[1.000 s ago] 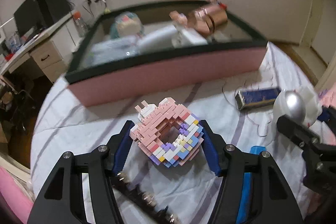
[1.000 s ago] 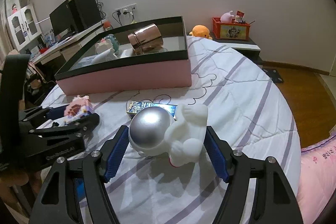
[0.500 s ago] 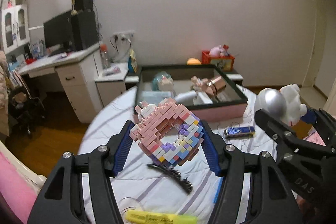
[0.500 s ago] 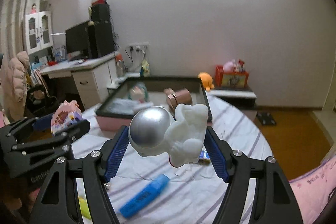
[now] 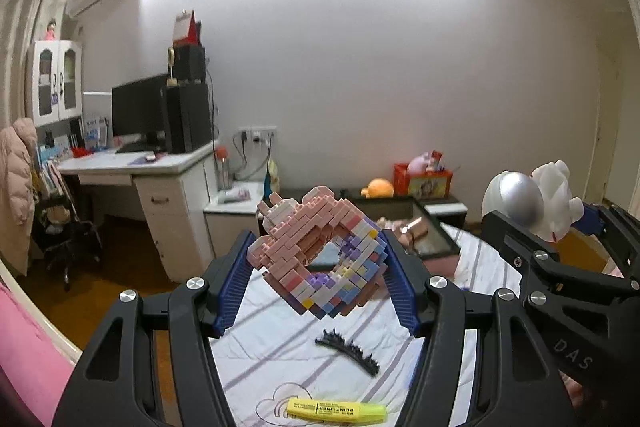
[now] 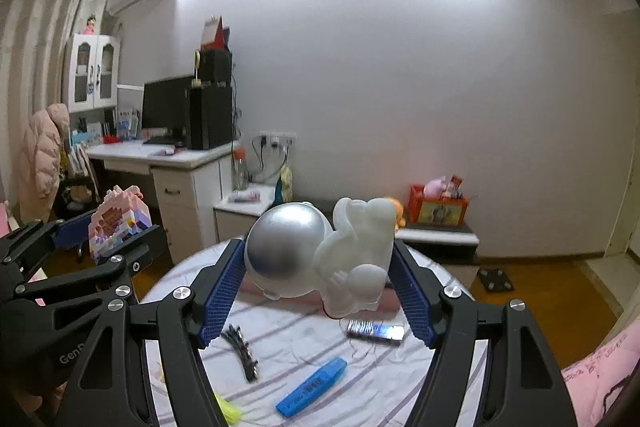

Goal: Organize rigid objects
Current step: 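Carry block donut and astronaut into the pink box and open both tools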

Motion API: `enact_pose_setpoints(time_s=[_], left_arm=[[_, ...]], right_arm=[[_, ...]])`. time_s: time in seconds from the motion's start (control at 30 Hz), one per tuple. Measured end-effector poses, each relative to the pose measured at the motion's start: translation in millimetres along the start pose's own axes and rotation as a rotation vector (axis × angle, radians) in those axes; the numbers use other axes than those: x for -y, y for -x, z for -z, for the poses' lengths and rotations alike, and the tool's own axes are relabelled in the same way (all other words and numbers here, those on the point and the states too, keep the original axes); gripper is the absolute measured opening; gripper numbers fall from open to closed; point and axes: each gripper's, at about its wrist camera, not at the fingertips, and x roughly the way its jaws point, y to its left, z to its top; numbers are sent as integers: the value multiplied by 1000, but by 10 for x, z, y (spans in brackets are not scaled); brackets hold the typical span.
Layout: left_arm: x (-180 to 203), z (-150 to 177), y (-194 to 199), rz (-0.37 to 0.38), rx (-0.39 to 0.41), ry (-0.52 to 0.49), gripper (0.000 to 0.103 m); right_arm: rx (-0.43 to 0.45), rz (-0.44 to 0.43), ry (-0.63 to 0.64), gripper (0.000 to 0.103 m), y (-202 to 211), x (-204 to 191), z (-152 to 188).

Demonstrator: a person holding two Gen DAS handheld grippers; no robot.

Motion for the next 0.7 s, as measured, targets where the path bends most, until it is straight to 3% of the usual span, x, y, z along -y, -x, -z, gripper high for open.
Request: enact_pose_setpoints(time_s=[0.33,0.7], left_arm=[[78,-186,234,-25,98,-33,63],[161,-272,39,-37,131,-59,63]], right_arm=[[97,24,19,73,274,-34,-242],[122,29,13,73,171,42,-323]])
